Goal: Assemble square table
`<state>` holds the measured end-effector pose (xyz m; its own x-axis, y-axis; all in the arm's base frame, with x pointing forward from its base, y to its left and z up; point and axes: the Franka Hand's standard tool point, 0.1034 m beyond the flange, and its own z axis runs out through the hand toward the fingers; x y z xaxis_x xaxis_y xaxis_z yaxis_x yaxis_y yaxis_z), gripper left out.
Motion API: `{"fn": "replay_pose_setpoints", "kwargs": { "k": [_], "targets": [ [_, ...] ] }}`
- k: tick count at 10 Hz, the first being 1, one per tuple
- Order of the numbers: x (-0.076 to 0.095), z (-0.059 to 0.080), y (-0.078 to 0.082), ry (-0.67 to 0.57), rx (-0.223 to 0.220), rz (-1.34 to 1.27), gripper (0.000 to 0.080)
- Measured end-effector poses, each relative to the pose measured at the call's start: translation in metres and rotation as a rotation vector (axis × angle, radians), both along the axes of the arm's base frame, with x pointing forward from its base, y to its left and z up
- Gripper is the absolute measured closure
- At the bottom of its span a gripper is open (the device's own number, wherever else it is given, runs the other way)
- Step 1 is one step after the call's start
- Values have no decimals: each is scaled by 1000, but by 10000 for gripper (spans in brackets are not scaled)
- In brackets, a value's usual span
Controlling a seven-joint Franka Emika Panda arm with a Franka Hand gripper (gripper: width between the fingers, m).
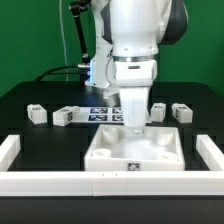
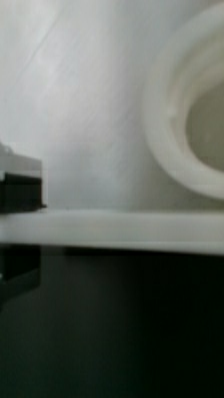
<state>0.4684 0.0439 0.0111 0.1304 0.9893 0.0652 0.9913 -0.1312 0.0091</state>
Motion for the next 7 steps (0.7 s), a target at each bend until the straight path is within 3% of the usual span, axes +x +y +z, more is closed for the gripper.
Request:
{"fn": "replay_pose_setpoints", "kwargs": {
  "k": [2,7],
  "targets": [
    [18,-1,26,-15,14,-21,742],
    [18,0,24,-20,11,1,742]
  ]
}}
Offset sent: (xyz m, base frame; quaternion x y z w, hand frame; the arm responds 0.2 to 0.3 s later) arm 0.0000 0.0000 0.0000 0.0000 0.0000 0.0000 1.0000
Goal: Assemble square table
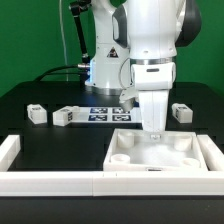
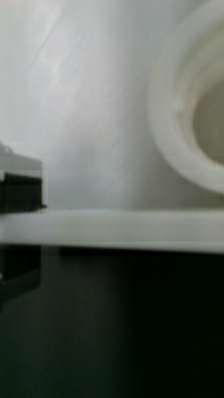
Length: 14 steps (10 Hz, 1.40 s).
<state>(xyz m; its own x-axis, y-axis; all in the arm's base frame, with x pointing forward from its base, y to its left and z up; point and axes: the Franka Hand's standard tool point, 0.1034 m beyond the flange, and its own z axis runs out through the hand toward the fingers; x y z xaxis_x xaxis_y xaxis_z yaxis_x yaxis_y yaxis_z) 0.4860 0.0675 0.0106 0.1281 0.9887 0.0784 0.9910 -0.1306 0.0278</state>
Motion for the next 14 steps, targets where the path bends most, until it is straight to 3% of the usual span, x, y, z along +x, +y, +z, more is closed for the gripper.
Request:
{"fn": "replay_pose_setpoints", "kwargs": {
  "k": [2,8,9,11,12,13,14],
  "targets": [
    [7,0,1,-44,-3,93,742],
    [8,-2,1,22,-20,108,729],
    [8,-2,1,22,-20,108,534],
    [8,-2,0,23,-20,107,261],
    [8,-2,0,23,-20,107,261],
    [8,-2,0,23,-20,107,175],
    [8,-2,0,23,-20,107,156]
  ]
}}
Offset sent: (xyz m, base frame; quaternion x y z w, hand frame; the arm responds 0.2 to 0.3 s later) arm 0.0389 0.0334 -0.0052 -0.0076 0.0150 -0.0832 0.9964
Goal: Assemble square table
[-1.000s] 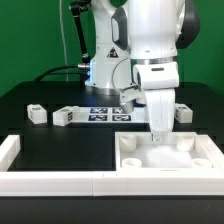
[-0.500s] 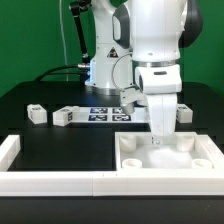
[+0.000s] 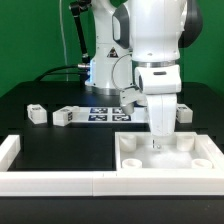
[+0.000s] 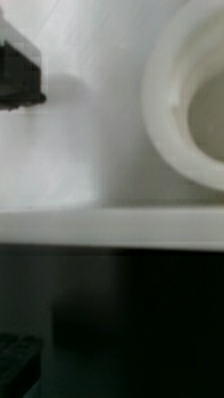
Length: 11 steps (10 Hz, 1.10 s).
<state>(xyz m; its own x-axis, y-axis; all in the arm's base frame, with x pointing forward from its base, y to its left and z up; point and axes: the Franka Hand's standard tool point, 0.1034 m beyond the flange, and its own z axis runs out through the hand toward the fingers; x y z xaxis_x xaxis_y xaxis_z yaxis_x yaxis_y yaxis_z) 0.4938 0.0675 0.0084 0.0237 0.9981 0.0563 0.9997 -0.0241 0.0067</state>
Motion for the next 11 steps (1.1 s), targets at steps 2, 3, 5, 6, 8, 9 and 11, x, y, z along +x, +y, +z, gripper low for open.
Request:
{"fn": "replay_pose_setpoints", "kwargs": {
  "k": [2,3,5,6,8,9,11],
  "targets": [
    [0,0,0,0,0,0,150],
    [0,0,0,0,0,-1,150],
    [0,0,0,0,0,-2,150],
    [-3,9,0,-18,1,-73,150],
    [-19,27,13,-25,3,-284,150],
    [-29,36,31,-20,3,-406,150],
    [-30,52,58,-26,14,-609,150]
  ]
}}
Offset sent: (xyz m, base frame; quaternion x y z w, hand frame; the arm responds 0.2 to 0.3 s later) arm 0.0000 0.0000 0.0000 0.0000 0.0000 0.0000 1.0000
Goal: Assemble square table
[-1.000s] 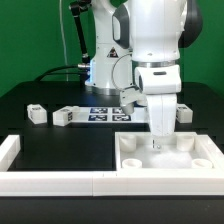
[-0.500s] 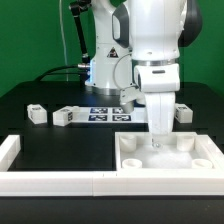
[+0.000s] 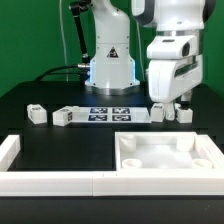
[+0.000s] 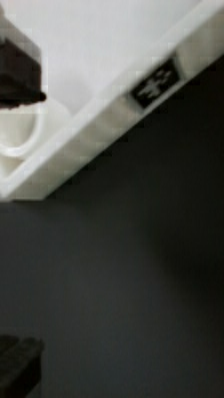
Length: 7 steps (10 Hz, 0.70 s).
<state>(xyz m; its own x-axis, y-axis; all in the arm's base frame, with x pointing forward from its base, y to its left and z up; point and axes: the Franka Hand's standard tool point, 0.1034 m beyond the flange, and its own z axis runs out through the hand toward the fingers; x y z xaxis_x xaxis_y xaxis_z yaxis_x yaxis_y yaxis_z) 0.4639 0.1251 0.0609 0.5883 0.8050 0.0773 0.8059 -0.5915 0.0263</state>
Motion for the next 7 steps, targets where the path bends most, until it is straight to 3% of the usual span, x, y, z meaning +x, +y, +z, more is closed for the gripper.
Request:
{"fn": "replay_pose_setpoints", "kwargs": {
  "k": [1,2,3,6,7],
  "targets": [
    [-1,7,17,-5,12,-111,150],
    [1,8,24,-23,31,-159,150],
    [4,5,21,-43,59,-226,150],
    [1,3,24,-19,81,-409,150],
    [-10,-2,32,27,80,-565,150]
  ]
}}
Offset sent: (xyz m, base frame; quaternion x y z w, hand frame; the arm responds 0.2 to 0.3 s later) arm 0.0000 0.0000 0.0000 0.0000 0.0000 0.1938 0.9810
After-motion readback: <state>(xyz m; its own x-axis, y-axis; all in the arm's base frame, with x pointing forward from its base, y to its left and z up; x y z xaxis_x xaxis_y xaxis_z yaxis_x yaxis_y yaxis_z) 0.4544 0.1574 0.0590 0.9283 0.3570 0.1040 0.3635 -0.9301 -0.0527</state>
